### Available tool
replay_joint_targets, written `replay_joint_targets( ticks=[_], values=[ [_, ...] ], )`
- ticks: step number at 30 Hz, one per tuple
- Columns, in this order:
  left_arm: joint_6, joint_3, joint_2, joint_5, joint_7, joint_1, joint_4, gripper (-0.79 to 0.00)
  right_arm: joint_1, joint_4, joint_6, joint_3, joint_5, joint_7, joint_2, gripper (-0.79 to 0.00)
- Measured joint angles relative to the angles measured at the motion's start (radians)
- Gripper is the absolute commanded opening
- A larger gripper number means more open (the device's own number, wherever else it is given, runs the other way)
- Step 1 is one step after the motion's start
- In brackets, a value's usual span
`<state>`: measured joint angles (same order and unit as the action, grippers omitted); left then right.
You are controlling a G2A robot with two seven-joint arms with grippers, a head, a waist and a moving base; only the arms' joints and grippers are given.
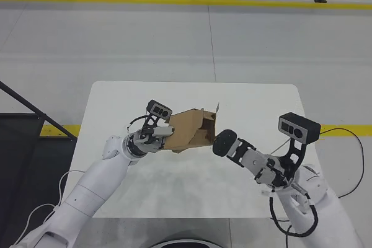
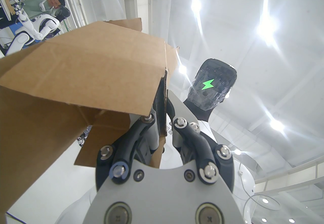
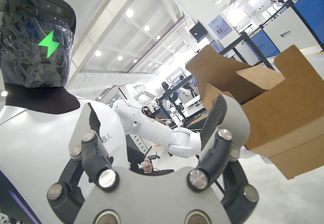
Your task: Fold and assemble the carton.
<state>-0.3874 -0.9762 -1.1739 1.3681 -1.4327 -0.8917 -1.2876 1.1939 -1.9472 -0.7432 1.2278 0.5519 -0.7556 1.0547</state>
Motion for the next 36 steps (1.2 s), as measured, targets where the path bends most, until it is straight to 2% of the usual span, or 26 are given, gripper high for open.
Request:
replay_joint_targets(
  ticks=[8,12,19,36],
  values=[
    [0.000,0.000,0.000,0.000,0.000,0.000,0.000,-0.785,0.007,0.022,-0.029,0.021,0.095,-0.001,0.004,0.000],
    [0.000,0.000,0.000,0.000,0.000,0.000,0.000,-0.785,0.012,0.028,-0.001,0.030,0.097,-0.022,0.004,0.000],
    [0.000,0.000,0.000,0.000,0.000,0.000,0.000,-0.785,0.001,0.027,0.079,0.026,0.080,-0.059,0.004,0.000],
    [0.000,0.000,0.000,0.000,0.000,0.000,0.000,-0.785,-0.039,0.024,0.114,-0.013,-0.045,-0.034,0.021,0.000]
  ],
)
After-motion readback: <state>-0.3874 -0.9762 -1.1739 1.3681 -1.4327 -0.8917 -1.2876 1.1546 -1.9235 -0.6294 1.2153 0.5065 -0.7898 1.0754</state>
